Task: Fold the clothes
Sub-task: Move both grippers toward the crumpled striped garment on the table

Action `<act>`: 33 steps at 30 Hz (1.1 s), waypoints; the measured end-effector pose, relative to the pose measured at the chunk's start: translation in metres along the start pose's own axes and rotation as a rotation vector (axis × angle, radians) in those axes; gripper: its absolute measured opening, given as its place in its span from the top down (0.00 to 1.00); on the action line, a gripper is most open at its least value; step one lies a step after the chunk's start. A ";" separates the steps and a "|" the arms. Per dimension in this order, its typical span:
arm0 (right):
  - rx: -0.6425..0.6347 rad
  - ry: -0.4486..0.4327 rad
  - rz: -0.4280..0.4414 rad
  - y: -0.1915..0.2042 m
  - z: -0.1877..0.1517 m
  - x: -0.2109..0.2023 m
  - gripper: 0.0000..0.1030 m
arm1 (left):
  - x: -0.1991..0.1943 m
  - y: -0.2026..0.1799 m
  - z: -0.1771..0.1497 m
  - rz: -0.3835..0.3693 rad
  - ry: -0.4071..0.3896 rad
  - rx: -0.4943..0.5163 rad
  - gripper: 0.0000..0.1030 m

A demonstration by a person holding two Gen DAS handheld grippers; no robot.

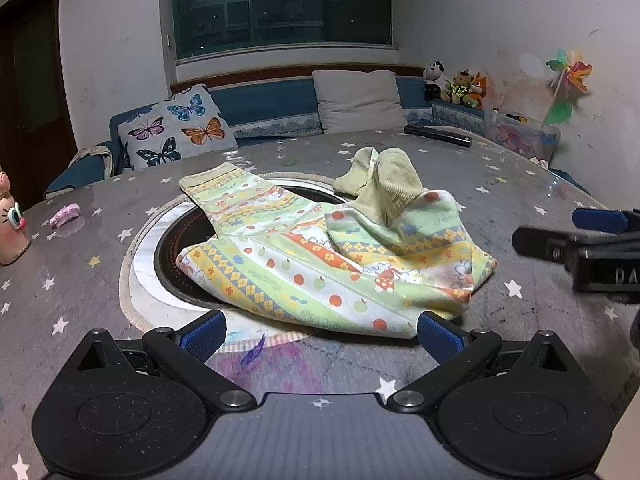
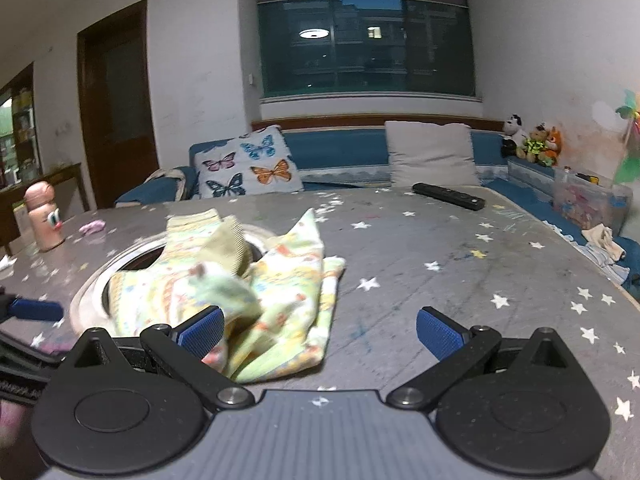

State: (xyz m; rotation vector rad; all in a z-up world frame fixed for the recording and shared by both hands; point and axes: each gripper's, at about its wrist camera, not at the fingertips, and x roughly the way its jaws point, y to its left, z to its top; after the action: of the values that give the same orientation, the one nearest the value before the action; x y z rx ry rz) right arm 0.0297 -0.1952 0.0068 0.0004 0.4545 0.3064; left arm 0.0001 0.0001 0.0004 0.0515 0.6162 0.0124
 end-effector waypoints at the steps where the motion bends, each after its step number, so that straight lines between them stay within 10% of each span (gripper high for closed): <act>1: -0.005 0.001 -0.001 0.002 -0.001 -0.001 0.00 | 0.000 0.000 0.000 0.000 0.002 -0.001 0.00; 33: -0.058 0.173 0.095 0.028 -0.031 -0.015 0.00 | -0.014 -0.005 -0.019 0.027 0.034 0.009 0.00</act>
State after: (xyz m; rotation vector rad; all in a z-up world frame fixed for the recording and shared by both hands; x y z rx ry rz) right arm -0.0048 -0.1749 -0.0125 -0.0618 0.6177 0.4145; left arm -0.0223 -0.0043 -0.0076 0.0683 0.6500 0.0369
